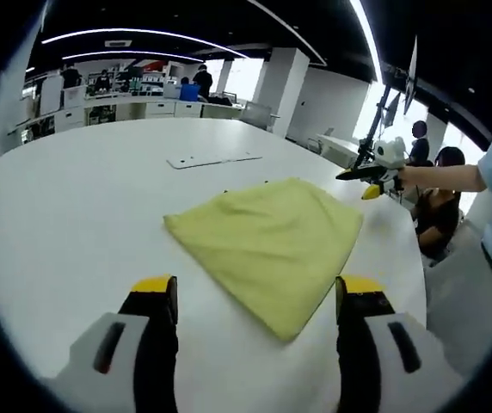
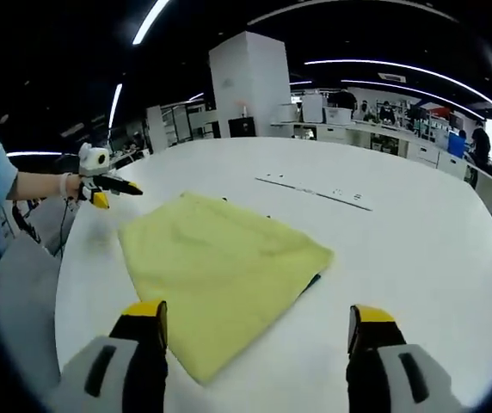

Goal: Fold the garment on the visible template until the final outline fits inside the template.

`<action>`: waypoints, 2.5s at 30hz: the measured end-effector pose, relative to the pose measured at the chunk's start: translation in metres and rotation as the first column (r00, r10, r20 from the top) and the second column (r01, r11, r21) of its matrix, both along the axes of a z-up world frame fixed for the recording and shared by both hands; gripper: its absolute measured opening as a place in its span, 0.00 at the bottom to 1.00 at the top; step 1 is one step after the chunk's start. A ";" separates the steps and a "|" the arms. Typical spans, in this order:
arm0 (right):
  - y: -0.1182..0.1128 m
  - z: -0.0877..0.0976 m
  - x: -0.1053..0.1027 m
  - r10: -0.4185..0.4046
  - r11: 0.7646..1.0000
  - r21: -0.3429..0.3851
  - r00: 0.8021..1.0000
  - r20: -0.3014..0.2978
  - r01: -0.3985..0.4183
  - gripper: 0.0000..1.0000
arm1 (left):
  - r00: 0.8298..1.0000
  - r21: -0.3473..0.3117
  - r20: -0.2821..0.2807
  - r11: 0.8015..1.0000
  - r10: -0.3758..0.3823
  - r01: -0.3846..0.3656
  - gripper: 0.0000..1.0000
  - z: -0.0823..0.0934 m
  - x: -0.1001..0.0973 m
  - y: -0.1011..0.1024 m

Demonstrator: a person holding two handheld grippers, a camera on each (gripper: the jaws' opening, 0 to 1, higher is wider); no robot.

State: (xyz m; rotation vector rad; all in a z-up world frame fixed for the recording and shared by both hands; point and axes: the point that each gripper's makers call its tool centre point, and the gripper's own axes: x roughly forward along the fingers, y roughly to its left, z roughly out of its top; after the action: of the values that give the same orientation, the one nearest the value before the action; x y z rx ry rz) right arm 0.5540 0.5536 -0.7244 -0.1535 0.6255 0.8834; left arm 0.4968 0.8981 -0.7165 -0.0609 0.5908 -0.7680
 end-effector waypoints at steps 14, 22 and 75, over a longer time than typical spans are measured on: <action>-0.001 -0.025 -0.057 0.031 1.000 0.004 0.995 -0.098 -0.030 0.42 | 0.997 -0.021 -0.073 1.000 -0.011 0.010 0.51 -0.027 -0.041 -0.005; -0.003 -0.036 -0.069 0.041 0.999 -0.003 0.990 -0.132 -0.042 0.21 | 0.995 -0.050 -0.098 0.999 -0.015 0.010 0.36 -0.036 -0.047 -0.012; -0.013 -0.032 -0.125 0.101 0.995 0.040 0.973 -0.206 -0.095 0.00 | 0.992 -0.003 -0.117 0.999 -0.039 0.039 0.00 -0.046 -0.101 -0.014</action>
State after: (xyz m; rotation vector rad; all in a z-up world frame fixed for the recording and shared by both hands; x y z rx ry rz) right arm 0.4291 0.5403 -0.7561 -0.0660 0.8042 1.0120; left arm 0.3957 0.8845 -0.7622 -0.0955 0.7048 -0.8068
